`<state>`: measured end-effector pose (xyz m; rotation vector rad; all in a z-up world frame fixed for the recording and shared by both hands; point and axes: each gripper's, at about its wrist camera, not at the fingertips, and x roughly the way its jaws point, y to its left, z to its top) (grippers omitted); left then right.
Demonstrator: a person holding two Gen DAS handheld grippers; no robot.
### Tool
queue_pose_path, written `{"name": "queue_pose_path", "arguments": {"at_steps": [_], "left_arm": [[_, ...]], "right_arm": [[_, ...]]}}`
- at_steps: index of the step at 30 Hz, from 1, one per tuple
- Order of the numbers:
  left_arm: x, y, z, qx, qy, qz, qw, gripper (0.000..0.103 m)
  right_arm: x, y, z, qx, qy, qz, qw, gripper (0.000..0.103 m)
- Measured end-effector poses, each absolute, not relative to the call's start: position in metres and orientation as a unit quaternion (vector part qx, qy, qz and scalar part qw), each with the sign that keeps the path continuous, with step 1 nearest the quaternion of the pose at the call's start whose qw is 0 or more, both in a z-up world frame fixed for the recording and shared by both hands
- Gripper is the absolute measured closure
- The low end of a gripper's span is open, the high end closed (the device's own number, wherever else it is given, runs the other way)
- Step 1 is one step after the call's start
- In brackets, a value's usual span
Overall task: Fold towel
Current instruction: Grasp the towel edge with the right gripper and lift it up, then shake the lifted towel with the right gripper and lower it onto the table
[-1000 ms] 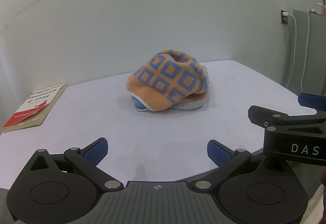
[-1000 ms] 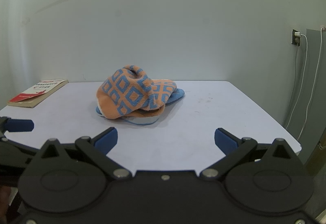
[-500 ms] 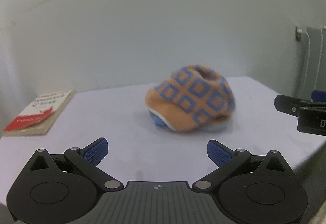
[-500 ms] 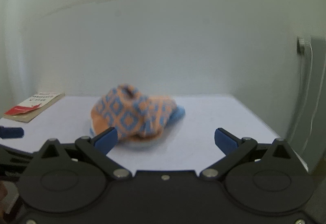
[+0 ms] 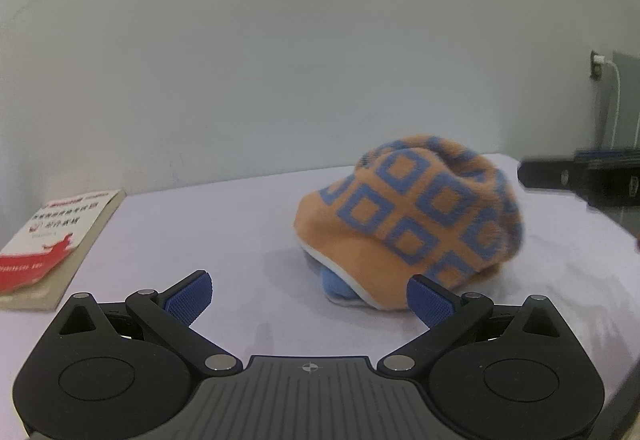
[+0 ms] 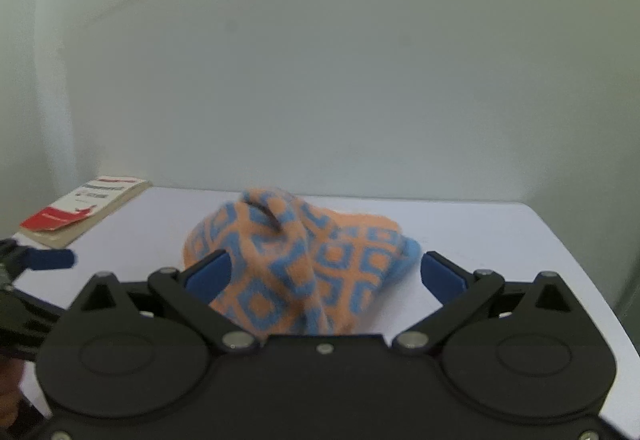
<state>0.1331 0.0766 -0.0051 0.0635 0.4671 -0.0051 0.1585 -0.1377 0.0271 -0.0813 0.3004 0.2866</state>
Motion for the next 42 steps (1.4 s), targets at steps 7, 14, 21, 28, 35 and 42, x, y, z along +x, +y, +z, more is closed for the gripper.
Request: {"name": "queue_pose_path", "arguments": {"at_steps": [7,14,21,28,35,42], "left_arm": [[0.166,0.089,-0.019,0.014,0.226,-0.022,0.974,0.000],[0.163,0.103,-0.036,-0.025,0.231,-0.046,0.972,0.000],[0.153,0.109,-0.035,-0.041,0.225,-0.053,0.972,0.000],[0.143,0.103,-0.034,-0.020,0.221,-0.054,0.974,0.000],[0.134,0.106,-0.033,-0.025,0.222,-0.055,0.973,0.000],[0.125,0.113,-0.032,-0.034,0.227,-0.056,0.972,0.000]], "right_arm": [[0.208,-0.115,0.035,-0.068,0.173,0.154,0.971,0.034],[0.242,-0.095,0.015,-0.061,0.247,0.193,0.948,0.090],[0.240,-0.097,0.035,-0.021,0.219,0.204,0.954,0.096],[0.239,-0.108,0.107,-0.028,0.137,0.187,0.972,0.097],[0.229,-0.107,0.173,-0.056,0.063,0.170,0.982,0.097],[0.199,-0.104,0.232,-0.071,-0.032,0.152,0.985,0.097]]}}
